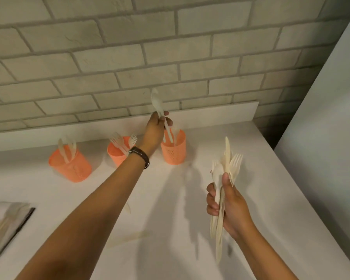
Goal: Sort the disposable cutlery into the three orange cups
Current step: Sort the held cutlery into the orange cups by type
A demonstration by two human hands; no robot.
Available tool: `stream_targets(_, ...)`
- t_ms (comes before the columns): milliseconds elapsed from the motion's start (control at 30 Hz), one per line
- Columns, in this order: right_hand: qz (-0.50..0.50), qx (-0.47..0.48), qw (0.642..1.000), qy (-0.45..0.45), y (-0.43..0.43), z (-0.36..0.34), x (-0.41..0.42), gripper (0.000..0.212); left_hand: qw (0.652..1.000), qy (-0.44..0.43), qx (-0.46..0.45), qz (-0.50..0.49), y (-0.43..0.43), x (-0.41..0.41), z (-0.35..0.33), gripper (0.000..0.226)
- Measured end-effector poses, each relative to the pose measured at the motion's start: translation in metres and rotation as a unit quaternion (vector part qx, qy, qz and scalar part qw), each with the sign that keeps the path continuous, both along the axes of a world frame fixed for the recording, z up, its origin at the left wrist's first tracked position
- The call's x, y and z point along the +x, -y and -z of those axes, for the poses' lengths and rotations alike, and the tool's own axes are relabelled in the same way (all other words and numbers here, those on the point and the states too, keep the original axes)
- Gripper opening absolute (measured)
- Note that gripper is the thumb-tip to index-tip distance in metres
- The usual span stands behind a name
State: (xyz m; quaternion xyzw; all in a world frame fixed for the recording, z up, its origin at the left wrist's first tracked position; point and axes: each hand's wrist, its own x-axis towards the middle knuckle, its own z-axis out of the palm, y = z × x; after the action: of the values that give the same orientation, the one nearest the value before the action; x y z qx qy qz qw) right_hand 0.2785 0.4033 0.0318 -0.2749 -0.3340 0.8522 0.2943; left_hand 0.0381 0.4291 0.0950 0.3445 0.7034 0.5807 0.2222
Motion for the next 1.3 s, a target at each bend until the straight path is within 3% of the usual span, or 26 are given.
stream_targets(133,0.005,-0.001,1.0,0.017,-0.005,0.001,0.004,0.077,0.994,-0.088,-0.062,-0.027,-0.022,-0.013,0.042,0.019)
stream_targets(200,0.011,0.0,0.999,0.03,-0.006,0.001,0.005,0.076,0.979,-0.151,-0.127,-0.052,-0.025,-0.014,0.059,0.034)
stream_targets(333,0.02,-0.003,0.998,0.053,-0.009,0.002,0.006,0.048,0.932,-0.266,-0.235,-0.072,-0.024,-0.012,0.074,0.035)
stream_targets(533,0.005,-0.005,0.999,0.031,-0.006,-0.003,0.003,0.046,0.97,-0.145,-0.152,-0.118,0.007,0.015,0.051,0.064)
stream_targets(633,-0.009,0.013,1.0,0.019,-0.001,-0.007,0.001,0.049,0.983,-0.153,-0.031,-0.093,0.045,0.054,0.04,0.041)
stream_targets(700,-0.01,0.031,0.999,0.033,0.002,-0.009,-0.001,0.042,0.984,-0.172,-0.017,-0.038,0.073,0.084,0.037,0.016)
stream_targets(800,-0.005,0.049,0.997,0.063,0.011,-0.009,-0.006,0.039,0.982,-0.181,-0.049,0.026,0.109,0.122,0.031,0.012)
stream_targets(967,-0.012,0.074,0.993,0.092,0.026,-0.01,-0.013,0.049,0.968,-0.232,-0.097,0.008,0.126,0.14,0.039,0.012)
stream_targets(1100,-0.023,0.091,0.99,0.109,0.031,-0.013,-0.014,0.032,0.961,-0.236,-0.142,0.002,0.126,0.136,0.036,0.012)
stream_targets(1300,-0.028,0.087,0.989,0.115,0.03,-0.01,-0.018,0.028,0.974,-0.029,-0.206,0.086,0.119,0.121,0.025,0.011)
